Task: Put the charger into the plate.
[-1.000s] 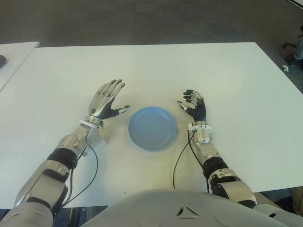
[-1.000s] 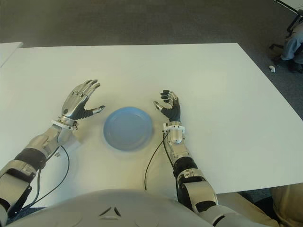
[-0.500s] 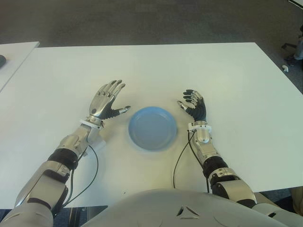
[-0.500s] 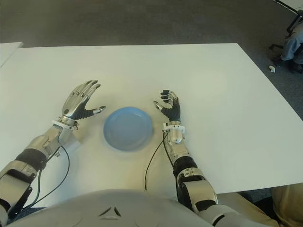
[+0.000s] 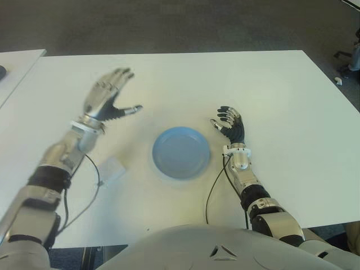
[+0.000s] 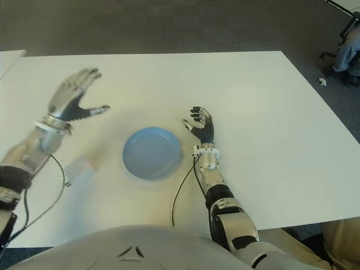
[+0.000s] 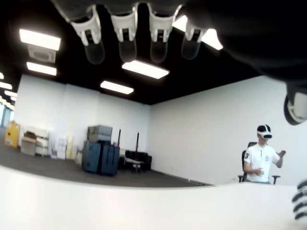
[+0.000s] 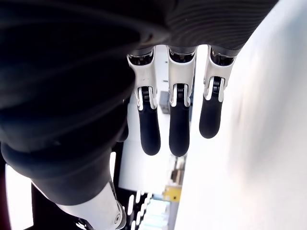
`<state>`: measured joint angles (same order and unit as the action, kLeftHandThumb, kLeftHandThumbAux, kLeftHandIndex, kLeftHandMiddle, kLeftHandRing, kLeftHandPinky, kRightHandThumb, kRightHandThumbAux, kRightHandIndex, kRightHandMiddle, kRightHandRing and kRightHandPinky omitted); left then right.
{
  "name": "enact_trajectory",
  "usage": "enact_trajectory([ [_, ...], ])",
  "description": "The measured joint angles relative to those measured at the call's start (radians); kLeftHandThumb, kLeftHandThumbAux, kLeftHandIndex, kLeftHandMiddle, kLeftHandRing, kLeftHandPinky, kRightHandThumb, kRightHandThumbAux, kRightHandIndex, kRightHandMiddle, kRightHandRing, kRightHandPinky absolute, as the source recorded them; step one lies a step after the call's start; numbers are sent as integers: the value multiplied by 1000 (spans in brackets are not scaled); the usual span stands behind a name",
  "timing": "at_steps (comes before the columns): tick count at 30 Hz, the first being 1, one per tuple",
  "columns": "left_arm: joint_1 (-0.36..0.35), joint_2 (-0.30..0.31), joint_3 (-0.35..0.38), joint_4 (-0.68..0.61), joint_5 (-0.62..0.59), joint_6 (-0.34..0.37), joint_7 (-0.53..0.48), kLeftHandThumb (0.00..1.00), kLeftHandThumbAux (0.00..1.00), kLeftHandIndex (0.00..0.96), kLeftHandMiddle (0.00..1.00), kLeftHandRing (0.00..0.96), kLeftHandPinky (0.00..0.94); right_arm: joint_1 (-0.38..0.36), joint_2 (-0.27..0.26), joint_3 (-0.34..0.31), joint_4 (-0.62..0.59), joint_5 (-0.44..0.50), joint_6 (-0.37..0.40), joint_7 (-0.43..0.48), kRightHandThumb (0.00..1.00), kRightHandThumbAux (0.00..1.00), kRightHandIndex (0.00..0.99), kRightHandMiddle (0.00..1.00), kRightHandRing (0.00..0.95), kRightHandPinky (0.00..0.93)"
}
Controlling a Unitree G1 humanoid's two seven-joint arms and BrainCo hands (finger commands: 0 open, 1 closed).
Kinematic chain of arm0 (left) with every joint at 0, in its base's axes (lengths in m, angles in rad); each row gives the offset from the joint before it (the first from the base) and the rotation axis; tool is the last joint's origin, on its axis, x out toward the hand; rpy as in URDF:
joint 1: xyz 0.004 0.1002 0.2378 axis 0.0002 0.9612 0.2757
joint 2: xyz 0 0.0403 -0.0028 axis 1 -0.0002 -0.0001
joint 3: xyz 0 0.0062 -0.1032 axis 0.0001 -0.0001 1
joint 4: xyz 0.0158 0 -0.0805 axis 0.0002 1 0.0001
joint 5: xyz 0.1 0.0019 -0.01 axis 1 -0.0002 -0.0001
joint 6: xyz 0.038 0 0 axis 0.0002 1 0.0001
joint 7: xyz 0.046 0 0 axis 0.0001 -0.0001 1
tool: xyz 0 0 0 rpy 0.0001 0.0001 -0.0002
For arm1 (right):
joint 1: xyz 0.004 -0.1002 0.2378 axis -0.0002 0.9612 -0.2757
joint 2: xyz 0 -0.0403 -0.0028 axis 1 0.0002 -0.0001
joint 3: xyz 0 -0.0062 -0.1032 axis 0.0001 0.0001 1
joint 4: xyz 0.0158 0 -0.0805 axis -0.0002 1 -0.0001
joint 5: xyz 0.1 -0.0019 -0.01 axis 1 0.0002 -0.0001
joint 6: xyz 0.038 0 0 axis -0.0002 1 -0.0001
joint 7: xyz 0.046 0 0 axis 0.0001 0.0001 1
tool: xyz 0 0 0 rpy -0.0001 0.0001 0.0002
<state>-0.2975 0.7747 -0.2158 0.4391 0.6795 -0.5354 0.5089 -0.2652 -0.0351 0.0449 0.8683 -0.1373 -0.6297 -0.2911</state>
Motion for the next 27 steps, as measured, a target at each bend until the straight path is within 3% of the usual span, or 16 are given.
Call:
enact_trajectory([
  [10,11,37,89,-157,-33,16,-85,28,249,0,0,0,0,-16,1,-2,28,1,-11,11,29,886,281,361,349,321],
  [21,85,43,171,-267,-33,68,-168,22,208,0,0,0,0,-19,6,-5,32,5,-24,31,60,889,278,352,337,322],
  [27,147,78,230,-311,-29,84,-185,3,200,0,0,0,0,-23,9,-7,37,5,-24,32,70,897,283,354,343,327],
])
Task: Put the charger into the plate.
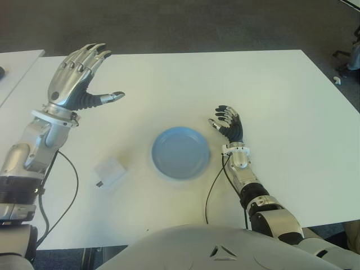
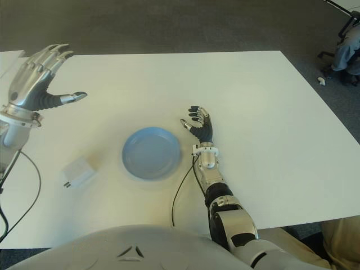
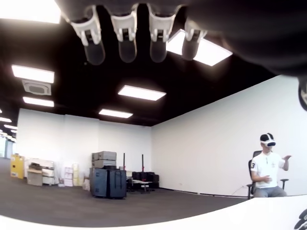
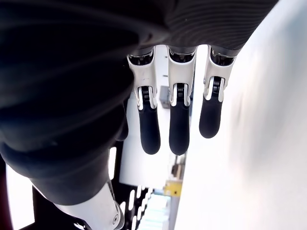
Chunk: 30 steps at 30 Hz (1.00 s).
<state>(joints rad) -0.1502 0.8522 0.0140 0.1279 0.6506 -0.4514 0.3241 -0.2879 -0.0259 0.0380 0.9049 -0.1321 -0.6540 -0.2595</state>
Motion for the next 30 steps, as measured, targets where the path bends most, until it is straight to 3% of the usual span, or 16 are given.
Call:
enact_trajectory([
  [3,56,25,36,-31,15,7,-1,3,201,0,0,0,0,-1,1,0,1,0,0,-1,68,896,281,352,341,318],
  [4,141,43,73,-65,39,15,-1,6,203,0,0,0,0,-1,-1,0,5,0,0,-3,63,896,279,350,338,311],
  [9,277,43,129,-152,68,35,-7,41,211,0,0,0,0,-3,1,0,6,0,-3,5,65,896,274,344,330,319],
  [16,470,31,148,-291,122,59,-64,65,218,0,0,0,0,-2,-1,-2,6,0,-3,11,71,894,270,340,326,317],
  [22,548,34,184,-345,128,76,-156,71,223,0,0,0,0,-2,-1,-2,6,0,-4,24,72,898,270,341,330,324],
  [30,601,38,243,-382,126,103,-253,64,221,0,0,0,0,-2,0,-2,5,-1,-4,24,47,891,273,339,328,315],
])
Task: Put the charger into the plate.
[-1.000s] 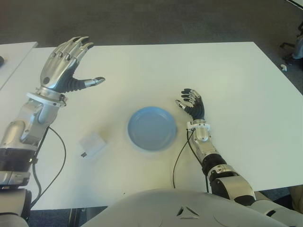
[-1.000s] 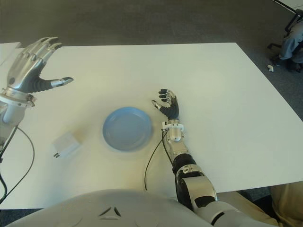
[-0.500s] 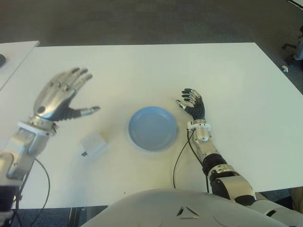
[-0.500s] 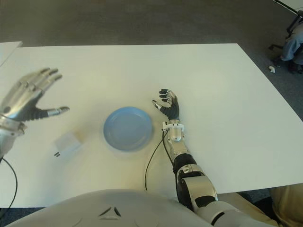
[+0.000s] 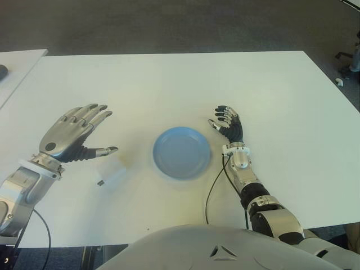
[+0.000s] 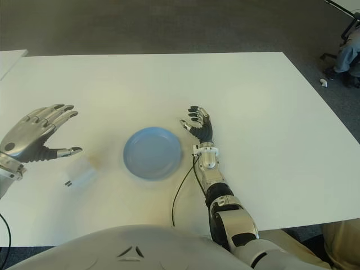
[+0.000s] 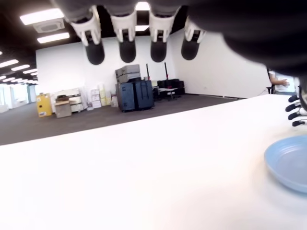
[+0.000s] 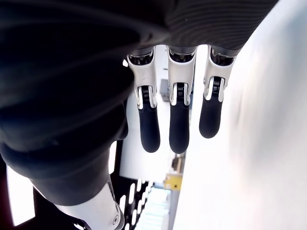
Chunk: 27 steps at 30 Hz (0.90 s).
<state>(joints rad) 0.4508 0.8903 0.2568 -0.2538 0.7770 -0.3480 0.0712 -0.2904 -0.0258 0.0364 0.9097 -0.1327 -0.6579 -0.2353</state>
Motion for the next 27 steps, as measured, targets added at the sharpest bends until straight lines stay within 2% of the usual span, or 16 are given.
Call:
enact_trajectory([
  [15,77,-6,36,-26,32,-8,-17,60,213,0,0,0,0,0,0,0,-1,-2,0,-10,40,890,267,341,329,313],
  [27,104,-53,33,-65,29,5,-68,69,216,0,0,0,0,0,1,-2,-1,0,0,-10,57,902,278,347,337,320],
])
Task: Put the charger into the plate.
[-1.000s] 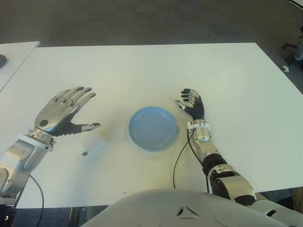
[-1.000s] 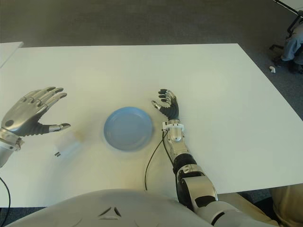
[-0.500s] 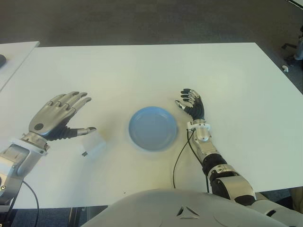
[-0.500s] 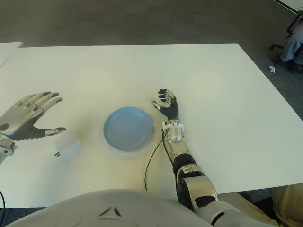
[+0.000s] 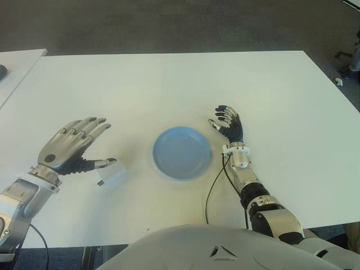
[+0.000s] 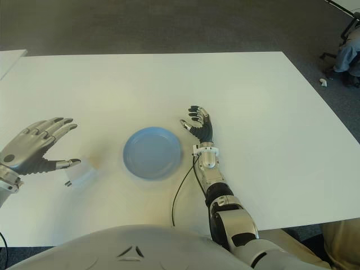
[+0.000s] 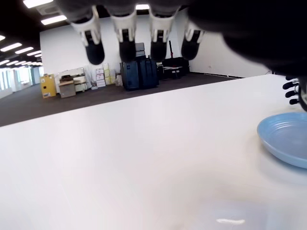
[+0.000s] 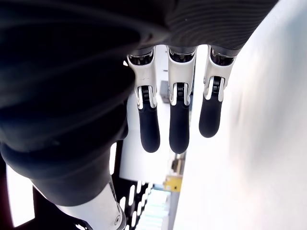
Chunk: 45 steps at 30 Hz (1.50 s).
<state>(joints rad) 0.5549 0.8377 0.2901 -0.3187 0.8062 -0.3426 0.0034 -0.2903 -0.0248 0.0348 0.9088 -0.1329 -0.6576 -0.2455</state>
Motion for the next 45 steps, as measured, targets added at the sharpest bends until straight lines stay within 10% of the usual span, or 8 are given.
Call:
enact_trajectory([
  [23,-71,-73,-134,121,24,25,-5,76,211,0,0,0,0,0,4,-19,2,1,-3,-10,12,899,289,339,331,322],
  [32,-211,-226,-318,429,88,78,154,104,201,0,0,0,0,1,7,-19,-3,3,-7,-7,1,899,301,341,337,327],
  [45,-263,-230,-379,521,86,78,315,130,192,0,0,0,0,2,6,-23,-1,4,-6,-4,0,856,290,342,328,298],
])
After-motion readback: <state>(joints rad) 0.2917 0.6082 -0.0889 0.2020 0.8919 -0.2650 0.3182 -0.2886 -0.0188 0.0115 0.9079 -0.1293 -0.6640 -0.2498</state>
